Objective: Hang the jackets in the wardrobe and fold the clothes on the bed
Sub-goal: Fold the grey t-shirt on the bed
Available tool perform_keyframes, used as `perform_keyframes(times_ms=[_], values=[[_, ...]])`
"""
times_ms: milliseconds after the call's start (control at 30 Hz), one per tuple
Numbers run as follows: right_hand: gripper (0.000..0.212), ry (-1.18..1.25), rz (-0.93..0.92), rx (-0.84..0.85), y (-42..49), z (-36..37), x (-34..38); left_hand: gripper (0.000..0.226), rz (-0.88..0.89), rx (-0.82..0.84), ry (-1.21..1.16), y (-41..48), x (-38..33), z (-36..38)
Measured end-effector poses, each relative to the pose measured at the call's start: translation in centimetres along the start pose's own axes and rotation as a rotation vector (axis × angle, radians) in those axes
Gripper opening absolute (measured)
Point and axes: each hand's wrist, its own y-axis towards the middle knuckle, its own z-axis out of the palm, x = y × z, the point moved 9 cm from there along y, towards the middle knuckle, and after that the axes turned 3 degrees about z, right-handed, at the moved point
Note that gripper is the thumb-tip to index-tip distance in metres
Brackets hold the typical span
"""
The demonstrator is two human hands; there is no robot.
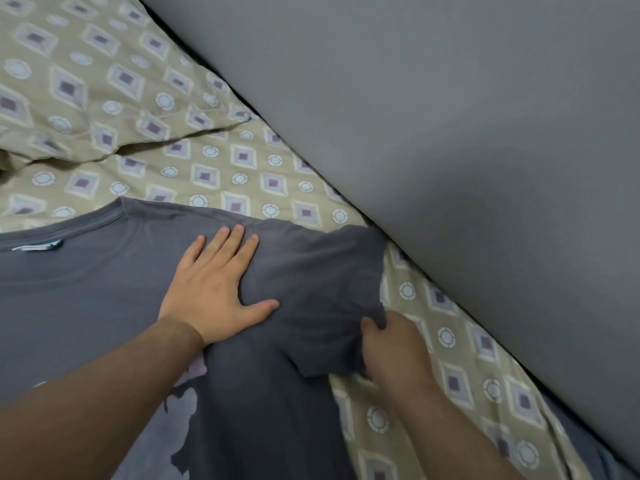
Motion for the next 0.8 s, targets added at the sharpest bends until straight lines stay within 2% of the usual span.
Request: perform_keyframes(times_ms=[100, 200, 400, 467, 533, 600, 633, 700, 800], values=[[0.02, 0.026, -0.044, -0.124, 1.6, -2.7, -0.6, 0.106, 0.003, -0.013, -0.002, 0.0, 0.0, -0.1], [0.021, -0.217, -0.185, -0.225, 0.6, -2.3, -0.4, 0.108, 0.001, 0.008, 0.027, 0.1, 0.0, 0.2], [0.027, -0.389, -0.206, -0.162, -1.5, -1.1, -1.1, 0.114, -0.024, 0.102, -0.014, -0.9, -0.2, -0.4], [0.03, -0.307, -0.143, -0.16, -2.5, -1.3, -0.8, 0.106, -0.021, 0.129, -0.096, -3.5, -0.5, -0.8], [0.047, -0.305, -0.172, -0.233, -4.9, -1.2, 1.0, 0.091, -0.086, 0.113, -0.158, -8.5, 0.9, -1.6], [0.067, -0.364, -0.332, -0.325, -9.3, 0.5, 3.6, 0.084, -0.269, 0.024, -0.166, -15.6, 4.7, -3.0], [0.07, -0.364, -0.452, -0.323, -12.0, 2.4, 5.1, 0.081, -0.39, -0.034, -0.158, -19.8, 7.4, -3.7], [0.067, -0.379, -0.767, -0.235, -18.1, 8.4, 7.6, 0.076, -0.606, -0.068, -0.119, -28.3, 12.4, -4.3], [0.059, -0.393, -1.144, -0.048, -26.4, 17.9, 11.1, 0.077, -0.715, -0.044, -0.119, -37.3, 16.4, -4.3]])
